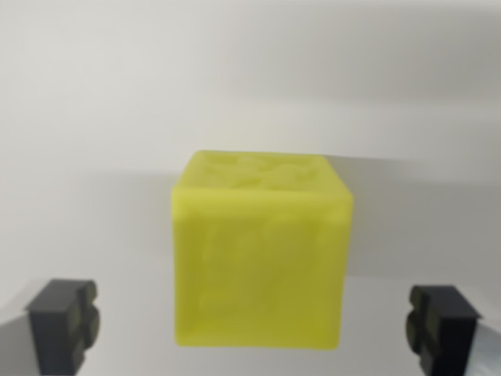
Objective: Pick yellow cube
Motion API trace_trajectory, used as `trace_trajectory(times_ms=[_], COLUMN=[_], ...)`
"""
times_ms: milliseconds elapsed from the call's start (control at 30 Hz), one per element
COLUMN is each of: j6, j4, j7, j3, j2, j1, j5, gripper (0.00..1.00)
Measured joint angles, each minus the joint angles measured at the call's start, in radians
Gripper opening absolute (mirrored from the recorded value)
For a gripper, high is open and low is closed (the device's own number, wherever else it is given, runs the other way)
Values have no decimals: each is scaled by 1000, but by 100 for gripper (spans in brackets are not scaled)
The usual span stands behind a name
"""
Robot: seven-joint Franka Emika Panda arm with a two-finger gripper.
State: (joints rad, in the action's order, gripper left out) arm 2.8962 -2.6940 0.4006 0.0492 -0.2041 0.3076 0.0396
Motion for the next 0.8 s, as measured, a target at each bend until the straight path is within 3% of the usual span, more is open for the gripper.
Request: trace_trajectory(times_ms=[167,333,600,800], j6=[7,39,93,128], j4=[1,8,25,39], j7=[-2,-12,-40,-66], j3=[0,-2,-5,-9], j2=[-8,-48,-119,-169], j1=[0,-1,-6,-10], j5=[2,16,51,86], gripper=[100,100,100,100])
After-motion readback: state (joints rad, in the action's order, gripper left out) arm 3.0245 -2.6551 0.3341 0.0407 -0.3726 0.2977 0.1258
